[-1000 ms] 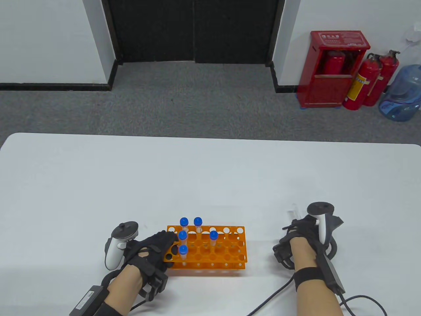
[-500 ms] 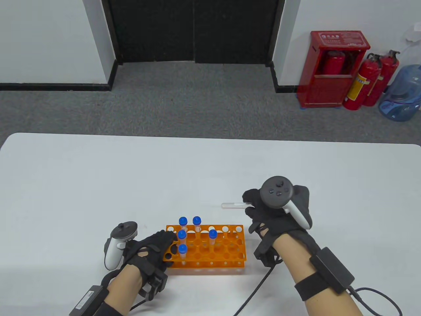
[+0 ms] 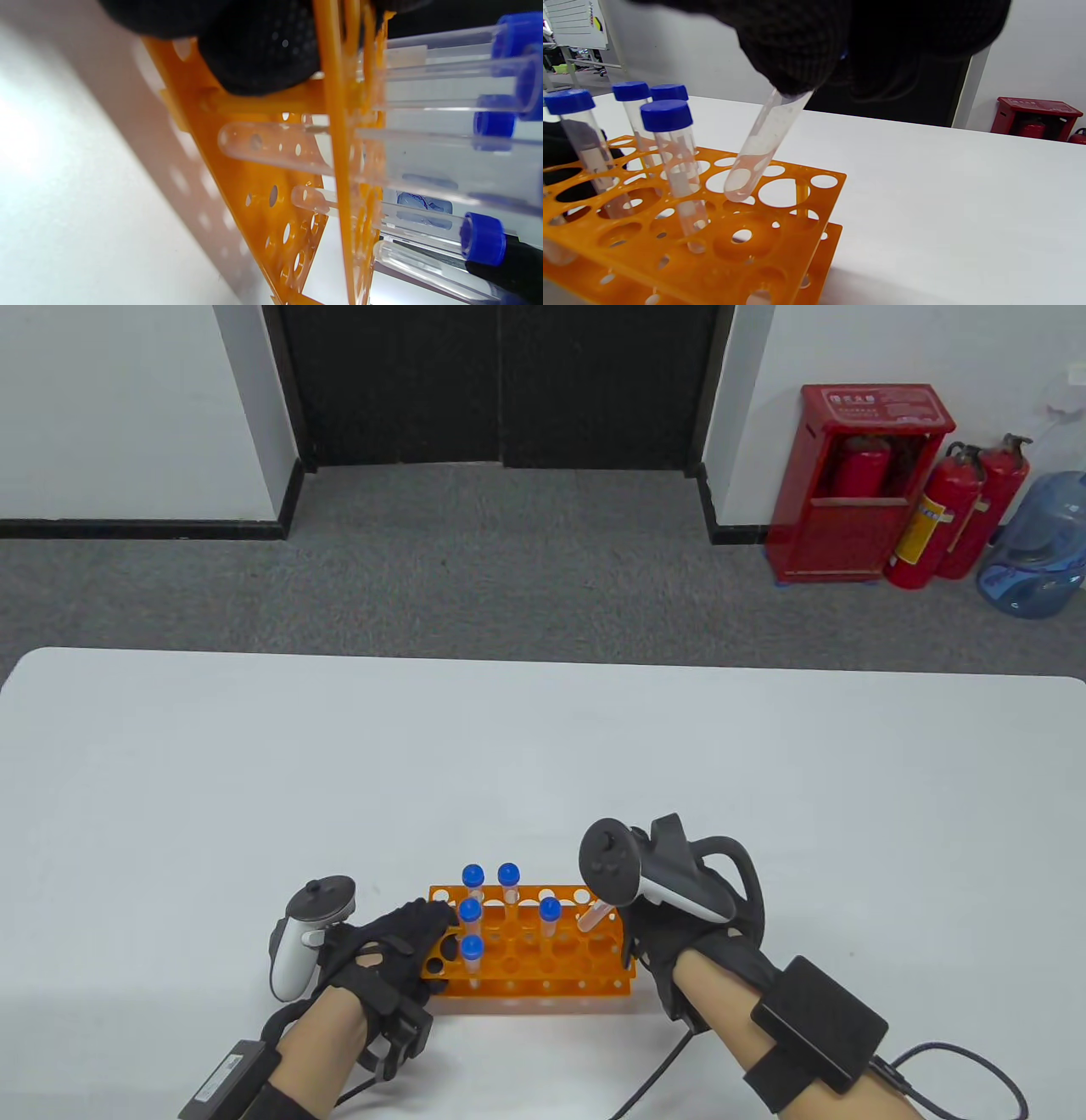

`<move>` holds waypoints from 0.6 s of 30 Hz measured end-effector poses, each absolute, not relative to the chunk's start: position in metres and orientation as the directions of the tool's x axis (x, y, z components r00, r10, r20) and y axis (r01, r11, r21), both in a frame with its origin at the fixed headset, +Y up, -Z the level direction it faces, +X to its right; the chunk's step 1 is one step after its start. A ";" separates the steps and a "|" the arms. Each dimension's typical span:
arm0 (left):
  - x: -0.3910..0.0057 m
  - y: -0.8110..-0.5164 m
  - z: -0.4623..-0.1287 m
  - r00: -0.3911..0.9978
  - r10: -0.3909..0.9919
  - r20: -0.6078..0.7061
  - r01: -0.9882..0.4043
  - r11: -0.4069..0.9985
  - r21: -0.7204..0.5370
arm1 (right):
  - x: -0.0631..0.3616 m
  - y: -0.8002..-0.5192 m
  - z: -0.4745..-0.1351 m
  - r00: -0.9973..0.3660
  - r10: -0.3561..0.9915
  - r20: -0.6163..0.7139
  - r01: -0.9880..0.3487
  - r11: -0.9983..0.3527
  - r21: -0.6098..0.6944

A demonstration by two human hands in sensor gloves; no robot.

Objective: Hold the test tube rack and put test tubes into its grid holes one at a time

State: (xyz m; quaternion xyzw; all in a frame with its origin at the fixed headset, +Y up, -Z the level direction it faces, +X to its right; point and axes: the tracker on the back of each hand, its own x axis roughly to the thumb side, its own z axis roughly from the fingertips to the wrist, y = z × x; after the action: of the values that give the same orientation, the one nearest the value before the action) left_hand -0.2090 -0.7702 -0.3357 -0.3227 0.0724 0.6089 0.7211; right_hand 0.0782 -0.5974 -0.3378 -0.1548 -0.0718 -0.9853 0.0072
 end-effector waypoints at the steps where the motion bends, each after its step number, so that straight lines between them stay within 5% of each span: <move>1: -0.209 -0.770 -0.335 0.246 0.831 -0.498 -0.924 0.047 -0.379 | 0.076 -0.598 -0.337 -0.949 -0.011 0.315 0.055 -0.990 0.131; 18: -0.207 -0.771 -0.336 0.242 0.832 -0.498 -0.921 0.036 -0.388 | 0.069 -0.623 -0.336 -0.919 0.232 0.318 -0.168 -0.962 0.215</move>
State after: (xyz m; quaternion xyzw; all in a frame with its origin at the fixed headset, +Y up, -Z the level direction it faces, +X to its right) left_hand -0.2069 -0.7713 -0.3356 -0.3283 0.0675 0.6118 0.7165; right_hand 0.0687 -0.6231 -0.3365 -0.1728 -0.0919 -0.9753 -0.1026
